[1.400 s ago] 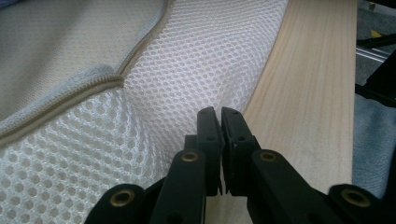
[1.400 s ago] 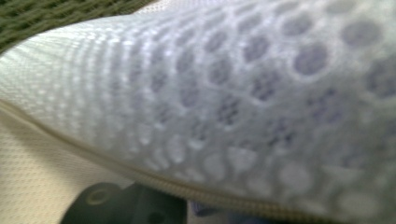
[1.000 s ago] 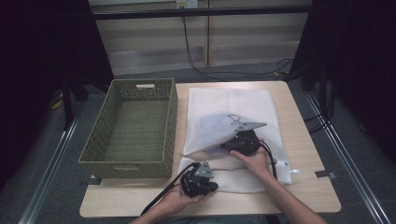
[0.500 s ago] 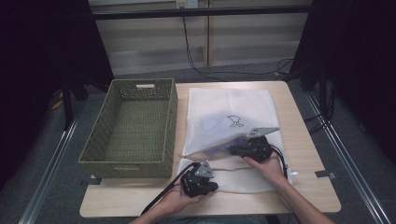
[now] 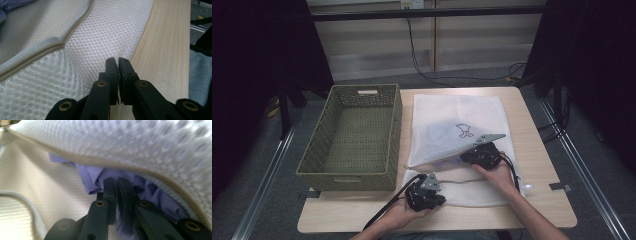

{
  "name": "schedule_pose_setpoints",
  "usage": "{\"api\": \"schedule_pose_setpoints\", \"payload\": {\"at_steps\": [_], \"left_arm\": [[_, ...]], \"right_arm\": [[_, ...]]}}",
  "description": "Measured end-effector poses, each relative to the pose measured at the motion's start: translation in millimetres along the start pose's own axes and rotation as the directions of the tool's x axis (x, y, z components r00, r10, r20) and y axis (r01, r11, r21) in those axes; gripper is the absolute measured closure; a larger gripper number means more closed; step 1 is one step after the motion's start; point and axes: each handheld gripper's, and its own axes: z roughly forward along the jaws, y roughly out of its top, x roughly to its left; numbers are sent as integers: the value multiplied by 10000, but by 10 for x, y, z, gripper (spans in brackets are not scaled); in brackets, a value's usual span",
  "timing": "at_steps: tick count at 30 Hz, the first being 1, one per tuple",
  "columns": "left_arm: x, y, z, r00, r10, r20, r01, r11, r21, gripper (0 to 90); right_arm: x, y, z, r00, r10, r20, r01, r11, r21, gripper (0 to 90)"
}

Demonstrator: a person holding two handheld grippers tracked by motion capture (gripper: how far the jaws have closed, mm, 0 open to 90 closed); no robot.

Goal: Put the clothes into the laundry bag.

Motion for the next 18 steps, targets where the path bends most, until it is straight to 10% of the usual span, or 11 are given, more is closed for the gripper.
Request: {"api": "schedule_pose_setpoints", "payload": {"at_steps": [18], "left_arm": [[1, -1, 0, 10000, -12, 0, 12, 10000, 0, 869]], "right_arm": [[-133, 80, 93, 9783, 109, 2068, -110, 9999, -8, 884]]}}
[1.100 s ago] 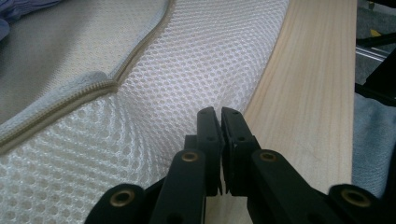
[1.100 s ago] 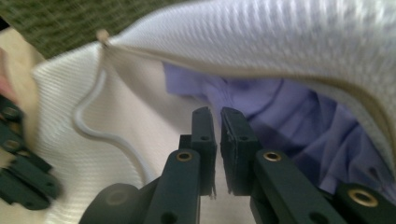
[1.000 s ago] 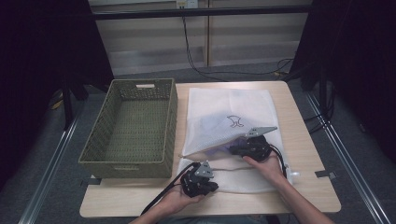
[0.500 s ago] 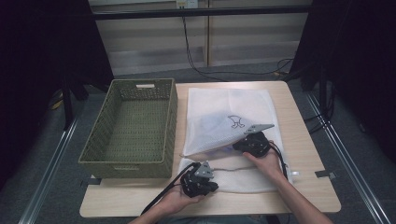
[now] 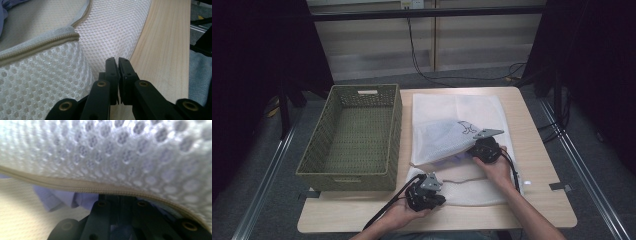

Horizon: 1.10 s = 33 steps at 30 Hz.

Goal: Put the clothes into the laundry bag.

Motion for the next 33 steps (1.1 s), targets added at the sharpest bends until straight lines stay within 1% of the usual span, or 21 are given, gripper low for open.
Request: {"api": "schedule_pose_setpoints", "payload": {"at_steps": [4, 7, 8, 9, 10, 11, 15, 17, 18, 19, 21, 22, 23, 24, 25, 26, 29, 30, 31, 32, 33], "left_arm": [[0, 0, 2, 10000, 6, -2, -6, 10000, -20, 869], [4, 8, -11, 10000, 93, 31, -94, 9998, 176, 869], [4, 7, -5, 10000, 91, 9, -91, 9999, 105, 869], [0, 6, -2, 10000, 19, -3, -19, 10000, 77, 869], [2, 7, -3, 10000, 22, 6, -22, 10000, 91, 869], [2, 7, -4, 10000, 38, 4, -38, 9999, 103, 869], [2, 0, 1, 10000, 68, 0, -68, 10000, -16, 868], [5, -3, -12, 9998, 186, -18, -186, 9998, 119, 868], [-9, 1, -21, 9993, 194, -309, -186, 9995, 256, 868], [1, -14, -1, 10000, 99, -15, -99, 9999, -76, 867], [8, 3, -19, 9994, 327, -87, -324, 9992, 240, 867], [7, 3, -14, 9994, 343, -65, -341, 9992, 196, 867], [2, -1, -6, 9995, 316, -59, -316, 9995, 73, 867], [-5, -3, -1, 9998, 181, 2, -181, 9998, -25, 867], [-2, 1, -8, 9998, 218, -45, -217, 9997, 99, 867], [-1, 3, -12, 9997, 232, -38, -231, 9996, 146, 867], [6, -7, -2, 9996, 291, -14, -291, 9996, -17, 866], [-4, 5, -21, 9990, 322, -306, -313, 9990, 304, 866], [11, -4, -10, 9993, 362, -23, -362, 9993, 114, 866], [-1, 6, -24, 9988, 385, -312, -374, 9987, 359, 865], [13, 4, -23, 9993, 379, -71, -376, 9988, 310, 866]], "right_arm": [[-9, 1, 14, 9993, -136, 342, 138, 9999, -60, 890], [-20, -4, 14, 9996, -74, 265, 78, 9999, -153, 872], [-25, -8, 7, 10000, -43, 62, 44, 9997, -220, 855], [-26, -16, -11, 9993, 153, -334, -161, 9996, -234, 863], [-19, -29, -32, 9963, 438, -742, -460, 9985, -283, 866], [-9, -40, -52, 9939, 550, -957, -586, 9977, -350, 858], [122, -36, -258, 9804, 166, -1965, -265, 9985, -479, 803], [139, -47, -351, 9714, 69, -2371, -216, 9980, -598, 781], [132, -57, -406, 9656, -11, -2601, -161, 9978, -639, 763], [123, -61, -430, 9588, -29, -2842, -181, 9973, -715, 745], [94, -55, -506, 9513, -47, -3081, -252, 9953, -932, 730], [80, -41, -541, 9454, 5, -3258, -377, 9935, -1078, 726], [71, -20, -580, 9438, -38, -3305, -386, 9918, -1219, 723], [58, 2, -621, 9451, -112, -3266, -359, 9898, -1379, 722], [43, 19, -650, 9451, -140, -3266, -367, 9882, -1485, 722], [-14, 58, -719, 9525, -247, -3035, -303, 9841, -1751, 730], [-74, 85, -745, 9574, -312, -2869, -235, 9825, -1850, 735], [-106, 96, -751, 9611, -306, -2746, -230, 9815, -1899, 735], [-141, 105, -755, 9644, -326, -2624, -203, 9803, -1966, 734], [-182, 110, -756, 9649, -300, -2609, -249, 9786, -2044, 737], [-220, 111, -752, 9649, -229, -2616, -322, 9784, -2043, 747]]}}
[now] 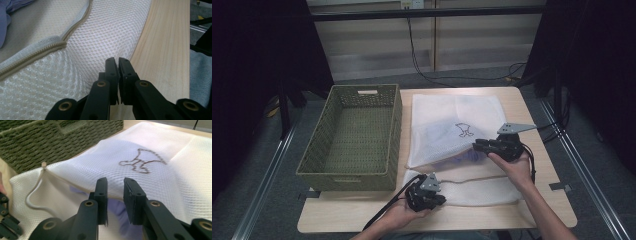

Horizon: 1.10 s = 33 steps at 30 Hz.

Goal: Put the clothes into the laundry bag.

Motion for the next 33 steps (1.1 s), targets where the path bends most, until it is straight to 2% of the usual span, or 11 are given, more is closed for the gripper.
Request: {"api": "schedule_pose_setpoints", "payload": {"at_steps": [5, 7, 9, 14, 16, 17, 19, 26, 27, 30, 33], "left_arm": [[-7, -10, 27, 9997, -209, 97, 213, 9990, -399, 866], [-10, 4, -4, 9997, 20, -250, -18, 10000, 91, 866], [1, -5, 13, 10000, -23, 71, 25, 9998, -198, 865], [-8, 3, 0, 9998, 30, -196, -29, 10000, 9, 866], [-7, -13, 26, 9996, -269, 132, 274, 9988, -415, 865], [-15, -2, 6, 9996, -183, -202, 181, 9998, -95, 864], [-5, -13, 24, 9997, -237, 112, 241, 9990, -376, 864], [-13, -2, 6, 9997, -166, -192, 165, 9998, -83, 864], [-4, -13, 25, 9996, -239, 132, 244, 9989, -389, 864], [-6, 2, 9, 9997, -202, -120, 201, 9998, -94, 864], [22, -1, 22, 9997, -174, 187, 178, 9996, -223, 864]], "right_arm": [[-104, -72, 65, 9998, -125, 185, 117, 9991, 398, 771], [-129, -111, 117, 9992, -219, 338, 196, 9975, 673, 766], [-148, -139, 154, 9988, -226, 434, 189, 9962, 852, 761], [-189, -206, 243, 9966, -459, 687, 363, 9901, 1359, 748], [-206, -236, 285, 9960, -489, 744, 370, 9874, 1537, 759], [-213, -247, 301, 9962, -503, 709, 384, 9863, 1602, 763], [-218, -265, 330, 9957, -531, 764, 391, 9840, 1738, 786], [-207, -316, 378, 9932, -642, 973, 433, 9781, 2034, 808], [-196, -336, 396, 9927, -688, 990, 463, 9758, 2139, 833], [-194, -342, 400, 9928, -687, 982, 461, 9754, 2155, 855], [-207, -344, 374, 9954, -475, 835, 299, 9793, 2001, 881]]}}
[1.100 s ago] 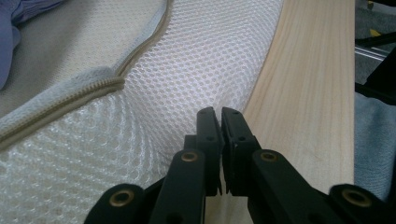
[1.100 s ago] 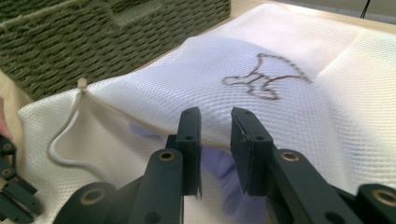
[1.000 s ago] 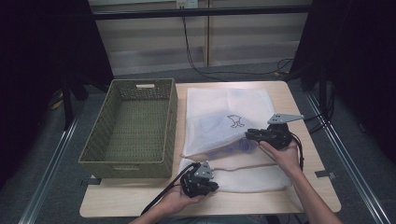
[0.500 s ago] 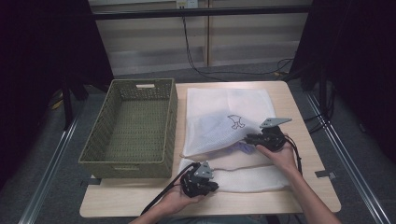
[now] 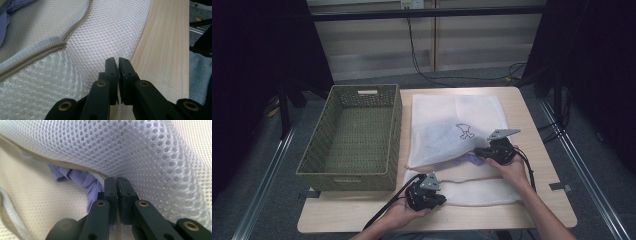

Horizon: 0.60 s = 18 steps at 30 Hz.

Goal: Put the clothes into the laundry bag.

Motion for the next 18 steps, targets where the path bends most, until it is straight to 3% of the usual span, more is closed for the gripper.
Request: {"api": "schedule_pose_setpoints", "payload": {"at_steps": [4, 5, 9, 10, 16, 17, 18], "left_arm": [[0, 5, 19, 9998, -184, 82, 185, 9997, -174, 864], [12, 10, 11, 10000, 11, 58, -11, 10000, -25, 864], [6, 9, 22, 9997, -254, 56, 255, 9995, -179, 864], [8, 12, 8, 9998, -212, 55, 212, 9998, 6, 864], [13, 10, 6, 9997, -240, 65, 240, 9997, 24, 864], [15, 1, 24, 9993, -335, 172, 340, 9991, -258, 864], [13, 3, 19, 9990, -406, 170, 409, 9990, -188, 864]], "right_arm": [[-15, 5, -62, 9995, 238, -211, -244, 9994, -253, 899], [-12, 7, -73, 9990, 350, -280, -358, 9989, -291, 900], [-6, 22, -101, 9984, 337, -448, -356, 9984, -429, 900], [-9, 32, -122, 9977, 417, -537, -448, 9973, -582, 900], [3, 60, -192, 9968, 463, -656, -521, 9946, -899, 900], [7, 67, -206, 9971, 405, -648, -465, 9945, -943, 900], [23, 82, -228, 9969, 420, -660, -486, 9937, -1008, 900]]}}
